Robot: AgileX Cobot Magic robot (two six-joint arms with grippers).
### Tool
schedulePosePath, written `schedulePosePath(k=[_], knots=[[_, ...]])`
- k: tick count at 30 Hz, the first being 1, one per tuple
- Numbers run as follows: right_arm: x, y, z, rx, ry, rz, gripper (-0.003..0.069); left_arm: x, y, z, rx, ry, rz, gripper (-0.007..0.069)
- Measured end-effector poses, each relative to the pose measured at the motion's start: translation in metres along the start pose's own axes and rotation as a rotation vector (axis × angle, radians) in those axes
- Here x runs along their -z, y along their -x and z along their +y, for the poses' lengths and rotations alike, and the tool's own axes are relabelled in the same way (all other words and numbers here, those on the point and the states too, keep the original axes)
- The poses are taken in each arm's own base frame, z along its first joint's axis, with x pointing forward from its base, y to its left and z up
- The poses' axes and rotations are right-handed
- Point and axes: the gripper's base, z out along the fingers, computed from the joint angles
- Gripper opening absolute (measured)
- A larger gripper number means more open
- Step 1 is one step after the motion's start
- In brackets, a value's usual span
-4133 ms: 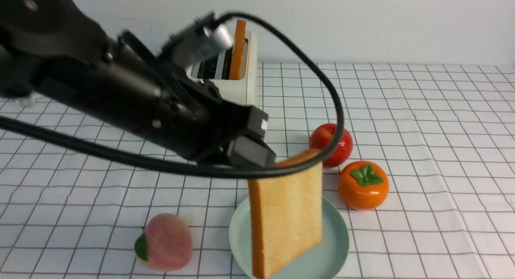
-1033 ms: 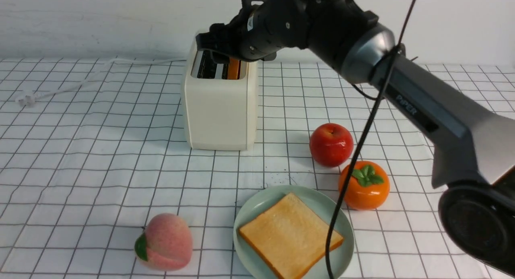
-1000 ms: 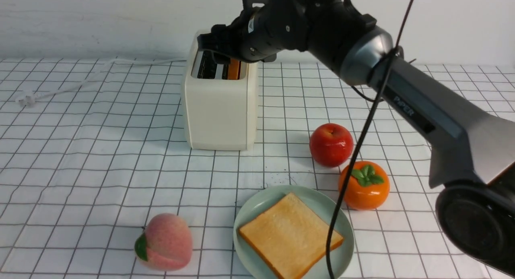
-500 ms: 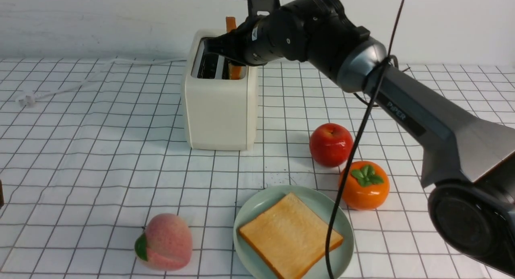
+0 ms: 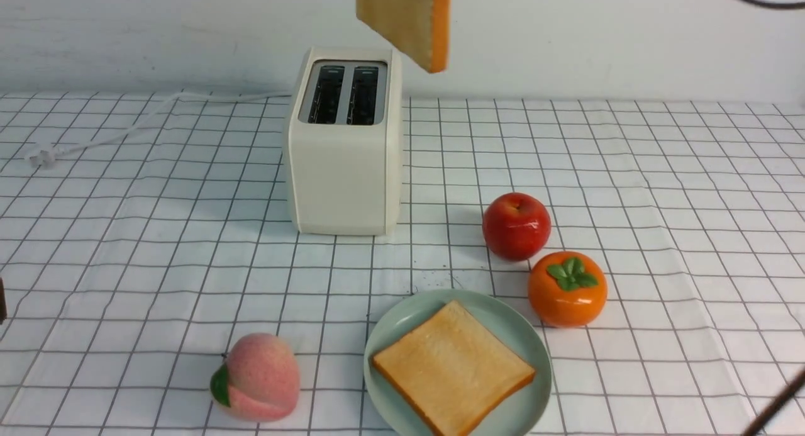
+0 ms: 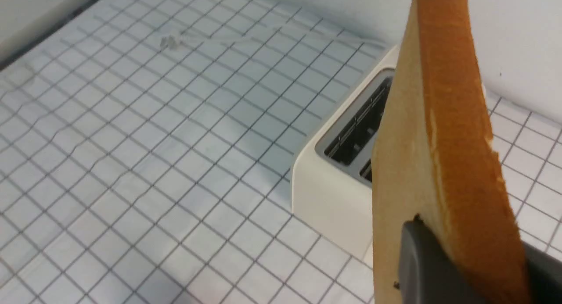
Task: Take toasted bread from bread machine on white checkered table place on plate.
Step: 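Place the held slice of bread on top of the slice on the plate with the right gripper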
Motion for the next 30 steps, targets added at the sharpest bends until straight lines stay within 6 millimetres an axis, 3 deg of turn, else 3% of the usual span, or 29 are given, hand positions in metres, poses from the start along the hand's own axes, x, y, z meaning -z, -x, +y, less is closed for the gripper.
schedulePosePath(k=[4, 5, 6, 10, 13, 14, 15, 17, 18, 22, 30], knots=[[0.038, -0.012, 0.003, 0.014, -0.002, 0.033, 0.0116, 0.001, -0.002, 0.0, 0.0, 0.004, 0.025, -0.0013], [0.038, -0.012, 0.003, 0.014, -0.002, 0.033, 0.0116, 0.001, -0.003, 0.0, 0.0, 0.005, 0.026, -0.0013], [0.056, -0.022, 0.004, 0.013, -0.003, 0.048, 0.0116, 0.001, -0.003, 0.0, 0.003, 0.002, 0.029, -0.0013], [0.083, -0.065, 0.005, -0.005, -0.001, 0.147, 0.0116, 0.005, -0.006, 0.0, 0.009, -0.007, 0.037, -0.0013], [0.104, -0.122, 0.007, -0.109, 0.027, 0.134, 0.0116, 0.006, -0.009, -0.001, 0.006, -0.011, 0.079, -0.0013], [0.1, -0.125, 0.006, -0.118, 0.027, 0.14, 0.0116, 0.006, -0.01, -0.001, 0.006, -0.012, 0.081, -0.0013], [0.094, -0.152, 0.005, -0.183, 0.039, 0.105, 0.0116, 0.006, -0.01, -0.001, 0.007, -0.019, 0.082, -0.0013], [0.085, -0.168, 0.004, -0.232, 0.046, 0.101, 0.0116, 0.006, -0.009, -0.002, 0.009, -0.025, 0.078, -0.0013], [0.066, -0.188, 0.003, -0.311, 0.067, 0.077, 0.0116, 0.006, -0.008, -0.003, 0.02, -0.039, 0.066, -0.0013], [0.026, -0.221, -0.001, -0.413, 0.073, 0.097, 0.0116, 0.006, -0.004, -0.006, 0.025, -0.073, 0.022, -0.0013], [-0.034, -0.243, -0.004, -0.452, 0.1, 0.147, 0.0116, 0.006, 0.004, -0.011, -0.001, -0.123, -0.065, -0.0013]])
